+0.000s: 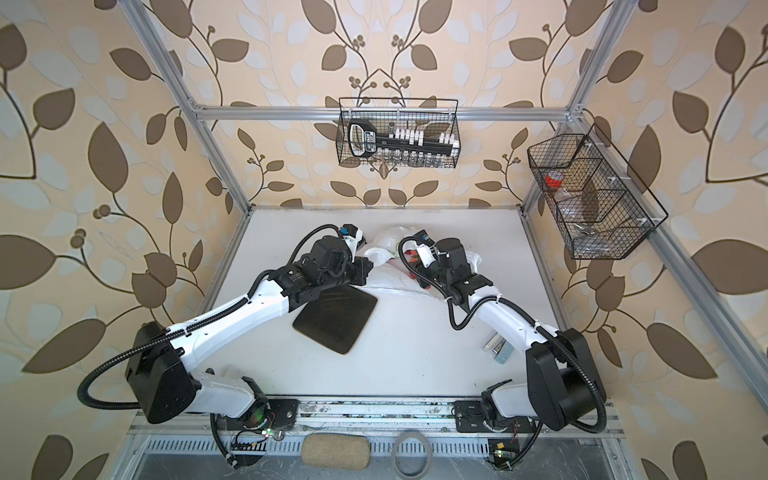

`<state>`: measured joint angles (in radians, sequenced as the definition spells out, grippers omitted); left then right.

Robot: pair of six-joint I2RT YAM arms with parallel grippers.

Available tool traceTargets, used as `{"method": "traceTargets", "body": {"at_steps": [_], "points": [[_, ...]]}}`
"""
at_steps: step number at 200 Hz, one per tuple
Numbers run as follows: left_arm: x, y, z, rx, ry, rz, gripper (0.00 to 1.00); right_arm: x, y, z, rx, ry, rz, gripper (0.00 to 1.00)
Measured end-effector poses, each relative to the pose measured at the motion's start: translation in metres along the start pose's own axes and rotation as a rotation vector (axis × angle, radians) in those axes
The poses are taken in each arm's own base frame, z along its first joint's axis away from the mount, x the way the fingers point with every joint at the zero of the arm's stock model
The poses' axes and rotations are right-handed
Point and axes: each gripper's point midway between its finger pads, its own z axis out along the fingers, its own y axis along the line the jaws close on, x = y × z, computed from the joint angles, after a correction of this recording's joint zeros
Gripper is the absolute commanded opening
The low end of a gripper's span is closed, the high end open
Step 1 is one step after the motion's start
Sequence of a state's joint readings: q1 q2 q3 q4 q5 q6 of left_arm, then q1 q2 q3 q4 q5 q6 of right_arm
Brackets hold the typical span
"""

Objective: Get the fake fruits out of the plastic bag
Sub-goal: 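Close the right gripper on a pink peach and lift it out, then carry the peach with the right gripper over the black tray and release it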

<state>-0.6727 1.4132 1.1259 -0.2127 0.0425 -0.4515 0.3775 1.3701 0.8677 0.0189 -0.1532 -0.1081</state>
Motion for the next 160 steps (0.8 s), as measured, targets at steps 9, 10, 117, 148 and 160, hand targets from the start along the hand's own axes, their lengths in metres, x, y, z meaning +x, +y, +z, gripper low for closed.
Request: {"method": "traceTargets", "body": {"at_steps": [9, 10, 117, 148, 160], "points": [[-0.001, 0.005, 0.005, -0.005, 0.004, -0.011, 0.00, -0.005, 0.002, -0.004, -0.012, -0.016, -0.001, 0.26], [-0.002, 0.005, 0.005, -0.005, 0.004, -0.011, 0.00, -0.006, 0.003, -0.004, -0.014, -0.019, -0.001, 0.26], [-0.038, 0.015, 0.037, 0.055, -0.013, -0.083, 0.00, -0.063, 0.076, -0.052, -0.263, -0.225, -0.138, 0.27], [-0.040, 0.015, 0.036, 0.071, -0.011, -0.087, 0.00, -0.055, 0.121, -0.048, -0.393, -0.220, -0.232, 0.28], [-0.041, 0.015, 0.035, 0.075, -0.011, -0.088, 0.00, -0.047, 0.137, -0.040, -0.432, -0.204, -0.266, 0.28]]}}
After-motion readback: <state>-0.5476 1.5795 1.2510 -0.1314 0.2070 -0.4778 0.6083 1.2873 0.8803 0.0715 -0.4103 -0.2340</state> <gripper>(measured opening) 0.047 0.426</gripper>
